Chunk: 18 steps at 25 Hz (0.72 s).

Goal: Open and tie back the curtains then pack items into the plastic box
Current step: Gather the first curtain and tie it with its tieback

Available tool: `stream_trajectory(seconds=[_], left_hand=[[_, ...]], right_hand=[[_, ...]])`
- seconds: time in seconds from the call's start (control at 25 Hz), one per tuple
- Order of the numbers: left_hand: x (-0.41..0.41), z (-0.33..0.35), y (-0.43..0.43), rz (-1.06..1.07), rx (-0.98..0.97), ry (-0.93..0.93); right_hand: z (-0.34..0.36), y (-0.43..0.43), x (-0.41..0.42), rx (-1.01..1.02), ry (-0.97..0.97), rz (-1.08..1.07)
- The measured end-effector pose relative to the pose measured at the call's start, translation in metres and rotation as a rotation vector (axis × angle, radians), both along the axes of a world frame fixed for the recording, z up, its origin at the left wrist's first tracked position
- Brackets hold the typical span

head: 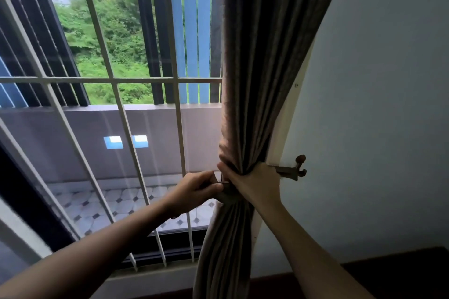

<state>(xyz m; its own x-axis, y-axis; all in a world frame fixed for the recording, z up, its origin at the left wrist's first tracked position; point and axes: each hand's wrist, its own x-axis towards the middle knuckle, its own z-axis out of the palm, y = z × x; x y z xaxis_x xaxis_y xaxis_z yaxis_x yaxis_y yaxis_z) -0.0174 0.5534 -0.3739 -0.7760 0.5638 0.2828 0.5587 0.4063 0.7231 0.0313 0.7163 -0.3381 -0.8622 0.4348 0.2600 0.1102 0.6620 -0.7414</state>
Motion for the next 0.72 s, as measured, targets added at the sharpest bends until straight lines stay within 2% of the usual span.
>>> stream_trajectory(seconds=[0.12,0.2,0.32,0.4,0.48,0.6,0.72], left_hand=[[-0.011,-0.002,-0.001,-0.081,0.043,-0.024],[-0.021,-0.002,-0.005,-0.114,-0.008,-0.039],[-0.026,0.004,-0.005,-0.165,-0.093,0.09],[-0.027,0.006,0.001,-0.207,-0.239,0.238],[-0.03,0.008,0.008,-0.343,-0.366,0.311],[-0.035,0.024,0.017,-0.657,-0.438,0.25],[-0.042,0.034,0.035,-0.867,-0.485,0.221]], right_hand=[[0.004,-0.005,-0.008,0.019,-0.027,-0.061],[0.004,-0.01,-0.012,0.019,-0.02,-0.088],[0.003,-0.018,-0.009,0.035,0.01,-0.155],[0.003,-0.017,0.002,0.034,0.021,-0.202],[-0.003,-0.012,0.019,0.016,0.029,-0.252],[-0.008,-0.004,0.055,0.021,0.03,-0.375],[-0.004,0.011,0.089,-0.02,0.085,-0.503]])
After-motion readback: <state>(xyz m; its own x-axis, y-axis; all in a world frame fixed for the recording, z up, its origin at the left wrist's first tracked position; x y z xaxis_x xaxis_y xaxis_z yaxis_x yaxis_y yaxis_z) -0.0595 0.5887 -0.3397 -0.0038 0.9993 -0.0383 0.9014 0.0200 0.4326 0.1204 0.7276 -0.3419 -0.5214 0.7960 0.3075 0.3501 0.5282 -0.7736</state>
